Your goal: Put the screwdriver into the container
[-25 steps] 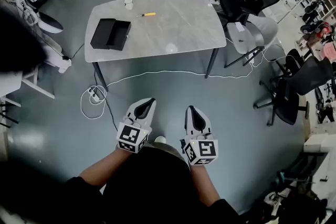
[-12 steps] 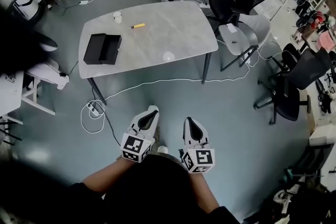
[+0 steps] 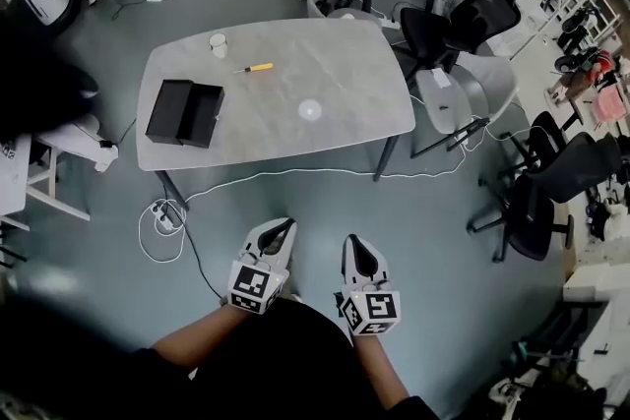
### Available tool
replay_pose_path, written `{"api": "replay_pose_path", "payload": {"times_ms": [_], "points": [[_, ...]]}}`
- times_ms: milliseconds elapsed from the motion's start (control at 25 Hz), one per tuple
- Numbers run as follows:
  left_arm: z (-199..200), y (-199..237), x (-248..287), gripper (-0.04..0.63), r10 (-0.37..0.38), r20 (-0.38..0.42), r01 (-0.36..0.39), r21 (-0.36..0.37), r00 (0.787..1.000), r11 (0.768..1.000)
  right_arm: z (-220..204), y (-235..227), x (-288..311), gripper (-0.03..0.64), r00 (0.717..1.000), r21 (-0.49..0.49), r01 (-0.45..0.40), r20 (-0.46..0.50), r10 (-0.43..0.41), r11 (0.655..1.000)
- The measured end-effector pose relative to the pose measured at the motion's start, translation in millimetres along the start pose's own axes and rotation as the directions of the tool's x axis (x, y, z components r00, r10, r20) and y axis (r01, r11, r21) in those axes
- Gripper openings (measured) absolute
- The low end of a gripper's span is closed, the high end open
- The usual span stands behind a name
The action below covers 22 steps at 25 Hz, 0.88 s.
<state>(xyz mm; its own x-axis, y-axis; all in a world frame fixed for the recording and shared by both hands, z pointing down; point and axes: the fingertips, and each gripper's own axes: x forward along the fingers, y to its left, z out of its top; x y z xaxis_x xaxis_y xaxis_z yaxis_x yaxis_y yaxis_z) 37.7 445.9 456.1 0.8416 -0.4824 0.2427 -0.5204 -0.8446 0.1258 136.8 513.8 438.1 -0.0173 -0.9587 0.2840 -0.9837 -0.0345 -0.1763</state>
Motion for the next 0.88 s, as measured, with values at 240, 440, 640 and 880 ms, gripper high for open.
{"api": "replay_pose_path", "payload": {"times_ms": [240, 440, 640, 880], "points": [[32, 70, 65, 0.018, -0.011, -0.013, 0.010, -0.022, 1.000, 1.000, 51, -25, 100, 0.011, 1.000, 0.001, 0.003, 0.006, -0.003, 1.000], [56, 147, 102, 0.018, 0.036, 0.003, -0.036, 0.002, 0.999, 0.999, 85, -22, 182, 0.011, 0.999, -0.026, -0.036, 0.002, 0.036, 0.999], [61, 207, 125, 0.018, 0.063, -0.016, -0.063, -0.033, 0.998, 0.997, 100, -19, 247, 0.011, 0.998, -0.012, -0.054, -0.023, 0.054, 0.998], [69, 262, 146, 0.017, 0.087, -0.019, -0.087, -0.040, 0.996, 0.995, 120, -15, 299, 0.011, 0.999, -0.036, -0.032, 0.007, 0.032, 0.999]]}}
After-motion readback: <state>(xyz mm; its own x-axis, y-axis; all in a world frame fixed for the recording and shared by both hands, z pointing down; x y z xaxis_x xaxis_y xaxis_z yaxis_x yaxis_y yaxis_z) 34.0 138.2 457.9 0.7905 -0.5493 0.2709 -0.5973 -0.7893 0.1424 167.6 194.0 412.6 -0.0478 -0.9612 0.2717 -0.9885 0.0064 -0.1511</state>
